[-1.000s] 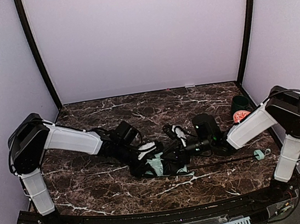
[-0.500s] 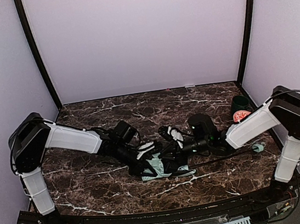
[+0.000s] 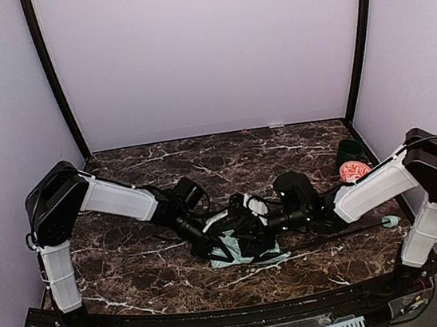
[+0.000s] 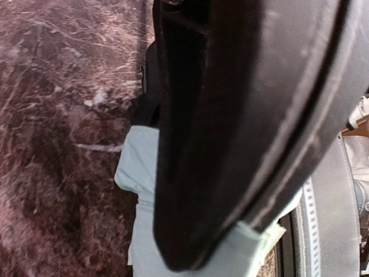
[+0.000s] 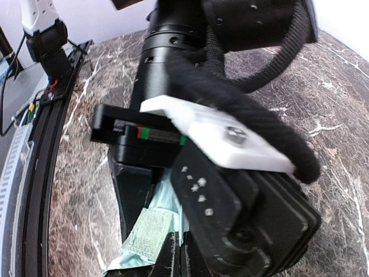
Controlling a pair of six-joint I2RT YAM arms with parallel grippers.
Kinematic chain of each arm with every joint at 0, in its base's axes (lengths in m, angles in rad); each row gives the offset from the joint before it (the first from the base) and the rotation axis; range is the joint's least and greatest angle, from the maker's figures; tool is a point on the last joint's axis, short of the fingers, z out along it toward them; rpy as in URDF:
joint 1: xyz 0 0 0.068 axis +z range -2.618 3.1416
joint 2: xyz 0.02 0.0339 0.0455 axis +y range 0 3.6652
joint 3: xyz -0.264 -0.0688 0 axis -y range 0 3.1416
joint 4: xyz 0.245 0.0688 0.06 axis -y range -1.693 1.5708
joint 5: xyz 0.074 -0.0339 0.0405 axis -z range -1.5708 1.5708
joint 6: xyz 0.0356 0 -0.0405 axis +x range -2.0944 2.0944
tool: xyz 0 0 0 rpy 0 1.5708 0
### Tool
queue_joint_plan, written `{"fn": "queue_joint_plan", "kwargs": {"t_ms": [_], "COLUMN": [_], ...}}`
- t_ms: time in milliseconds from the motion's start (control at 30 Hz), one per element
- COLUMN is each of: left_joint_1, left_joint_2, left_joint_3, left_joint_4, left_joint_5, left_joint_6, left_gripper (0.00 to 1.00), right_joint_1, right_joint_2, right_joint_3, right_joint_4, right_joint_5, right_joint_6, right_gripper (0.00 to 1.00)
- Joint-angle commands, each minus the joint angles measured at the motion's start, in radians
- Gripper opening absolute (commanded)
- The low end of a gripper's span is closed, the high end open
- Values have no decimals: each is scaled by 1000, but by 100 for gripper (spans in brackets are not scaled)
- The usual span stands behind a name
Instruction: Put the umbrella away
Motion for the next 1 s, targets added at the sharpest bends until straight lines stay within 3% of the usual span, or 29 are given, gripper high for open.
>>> {"fn": "queue_joint_plan", "kwargs": {"t_ms": [0,100,167,300,433,500,533,767,967], "left_joint_1": [13,14,14,17,17,17,17,17,7], "left_joint_2": [109,128,129,91,0,-43,-63,-173,-379], "left_joint_3": [10,33,38,17,-36,-72,-90,-167,-298], "left_joint_4": [-140,-171,-167,-97,23,88,122,181,234], "left_joint_5": [-88,-92,-126,-266,-325,-353,-362,-327,-312], "left_joint_6": [-31,-24,-41,-83,-74,-73,-64,18,83], "left_gripper": [0,0,7,41,67,94,98,99,99], "right_joint_1": [75,89,89,90,88,84,80,59,30], "right_joint_2": [-139,-127,-102,-42,-6,12,22,62,67], "right_joint_3": [47,40,49,33,-19,-35,-42,-46,-39], "right_joint_4": [239,240,232,182,185,184,186,194,193], "right_joint_5": [-127,-64,-47,-25,-16,-7,-6,-15,-38], "right_joint_6": [-103,-105,-103,-113,-109,-104,-100,-79,-68], "right_gripper": [0,0,0,0,0,0,0,0,0]}}
